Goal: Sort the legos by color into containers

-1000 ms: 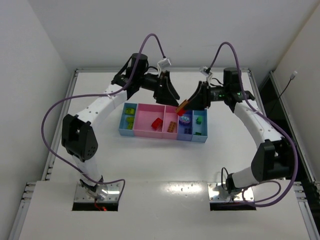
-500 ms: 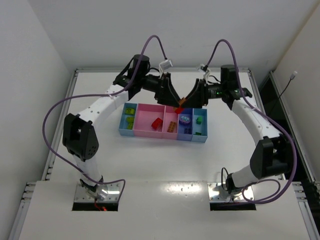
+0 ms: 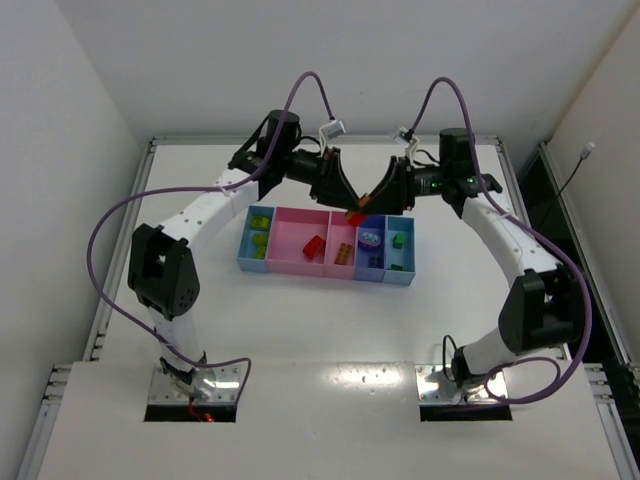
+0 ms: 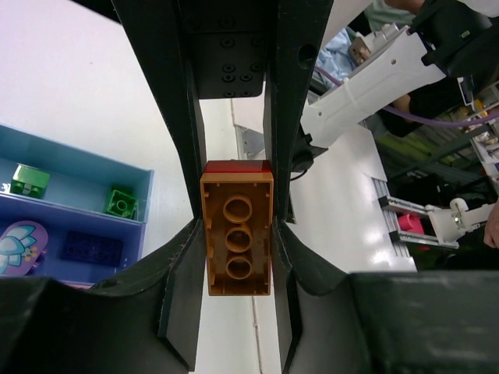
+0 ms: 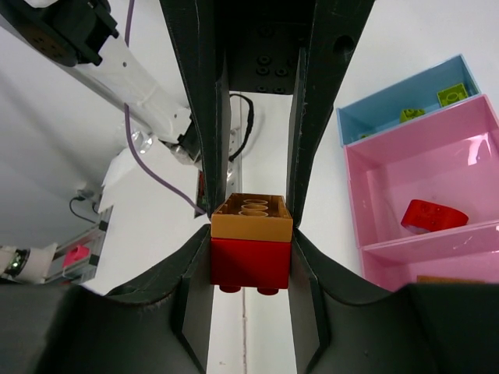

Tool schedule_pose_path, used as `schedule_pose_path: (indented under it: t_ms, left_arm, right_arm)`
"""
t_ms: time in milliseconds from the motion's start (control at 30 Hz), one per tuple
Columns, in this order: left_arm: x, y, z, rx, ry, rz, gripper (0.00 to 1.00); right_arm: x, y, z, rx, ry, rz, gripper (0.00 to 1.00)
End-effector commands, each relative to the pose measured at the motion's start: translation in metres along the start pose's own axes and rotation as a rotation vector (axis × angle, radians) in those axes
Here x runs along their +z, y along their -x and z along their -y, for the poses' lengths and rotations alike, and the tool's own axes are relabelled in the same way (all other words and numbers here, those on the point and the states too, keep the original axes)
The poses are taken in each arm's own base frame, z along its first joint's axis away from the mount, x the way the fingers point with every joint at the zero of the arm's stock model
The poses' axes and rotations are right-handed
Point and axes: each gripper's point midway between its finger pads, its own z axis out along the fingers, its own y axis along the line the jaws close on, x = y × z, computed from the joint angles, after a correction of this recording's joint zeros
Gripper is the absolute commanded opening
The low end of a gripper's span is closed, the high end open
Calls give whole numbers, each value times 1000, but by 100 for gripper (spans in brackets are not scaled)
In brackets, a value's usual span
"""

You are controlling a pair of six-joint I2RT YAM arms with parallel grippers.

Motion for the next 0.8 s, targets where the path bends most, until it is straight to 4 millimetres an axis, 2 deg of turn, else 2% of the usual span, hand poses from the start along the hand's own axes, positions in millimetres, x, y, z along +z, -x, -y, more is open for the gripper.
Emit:
schedule_pose_path:
  t_ms: [0, 33, 300, 567, 767]
  left_arm:
    - [5, 3, 6, 40, -40, 0, 4]
    - [5, 3, 4, 40, -31, 2, 0]
    - [2, 16, 13, 113, 0, 30, 0]
    - [-26, 36, -5, 116, 84, 104, 0]
    - [-34, 47, -9, 118, 115, 135, 0]
  right_arm:
    - [5, 19, -11, -129, 45, 8, 0]
    - [5, 16, -10, -119, 44, 6, 0]
    - [1, -5, -11, -87, 45, 3, 0]
    - [-4, -23, -19, -74, 28, -9, 0]
    - [-7, -34, -26, -87, 0, -26, 0]
